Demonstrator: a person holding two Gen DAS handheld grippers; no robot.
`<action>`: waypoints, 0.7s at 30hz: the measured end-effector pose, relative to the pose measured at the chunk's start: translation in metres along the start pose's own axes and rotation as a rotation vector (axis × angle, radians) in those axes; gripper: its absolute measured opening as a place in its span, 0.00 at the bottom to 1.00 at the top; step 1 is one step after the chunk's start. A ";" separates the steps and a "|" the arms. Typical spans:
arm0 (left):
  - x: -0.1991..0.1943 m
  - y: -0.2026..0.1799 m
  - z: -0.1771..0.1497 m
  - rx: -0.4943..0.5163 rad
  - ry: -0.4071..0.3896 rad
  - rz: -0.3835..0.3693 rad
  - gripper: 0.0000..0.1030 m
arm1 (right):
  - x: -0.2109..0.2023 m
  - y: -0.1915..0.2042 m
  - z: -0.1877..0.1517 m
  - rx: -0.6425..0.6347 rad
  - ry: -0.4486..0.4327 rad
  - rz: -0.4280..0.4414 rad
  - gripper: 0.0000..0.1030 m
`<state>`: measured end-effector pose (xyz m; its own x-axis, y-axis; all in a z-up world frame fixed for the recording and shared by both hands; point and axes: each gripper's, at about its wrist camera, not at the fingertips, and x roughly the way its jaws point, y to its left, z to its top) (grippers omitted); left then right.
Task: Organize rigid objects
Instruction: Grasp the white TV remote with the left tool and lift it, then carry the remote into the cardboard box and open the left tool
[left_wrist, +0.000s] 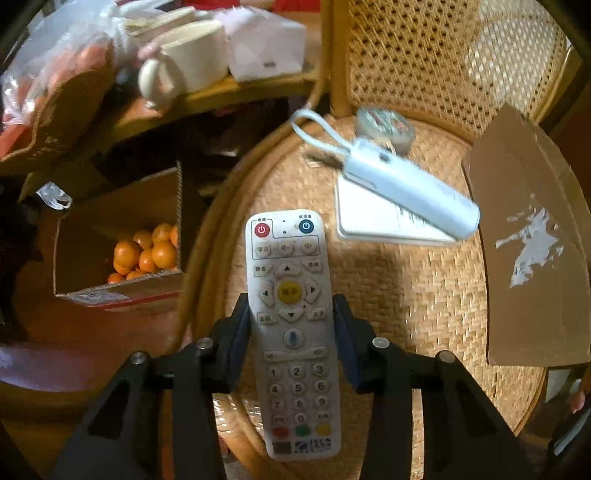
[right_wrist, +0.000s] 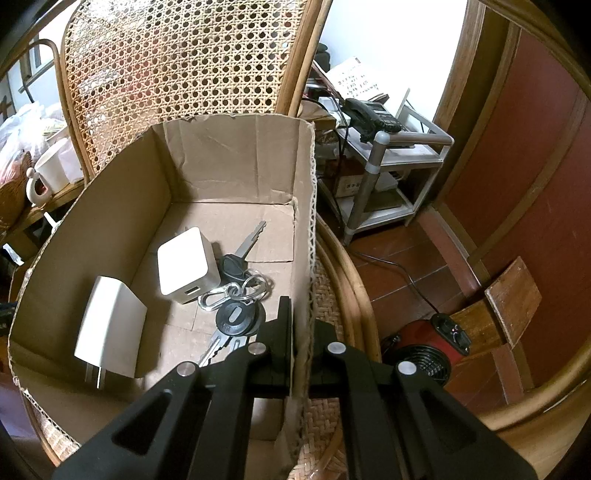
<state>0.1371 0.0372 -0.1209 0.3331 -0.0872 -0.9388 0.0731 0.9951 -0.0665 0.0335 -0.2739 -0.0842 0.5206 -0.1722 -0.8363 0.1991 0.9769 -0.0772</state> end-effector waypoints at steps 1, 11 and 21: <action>-0.002 0.002 0.001 -0.003 -0.009 -0.003 0.40 | 0.000 -0.001 0.000 0.000 0.000 0.000 0.06; -0.023 0.001 0.005 -0.028 -0.101 -0.020 0.39 | -0.001 -0.002 0.001 0.001 -0.001 -0.004 0.06; -0.055 -0.024 0.003 0.010 -0.222 -0.040 0.38 | -0.001 -0.001 0.001 -0.001 -0.001 -0.005 0.06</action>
<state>0.1199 0.0183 -0.0663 0.5284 -0.1355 -0.8381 0.0993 0.9903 -0.0975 0.0336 -0.2750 -0.0830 0.5201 -0.1773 -0.8355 0.2008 0.9762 -0.0821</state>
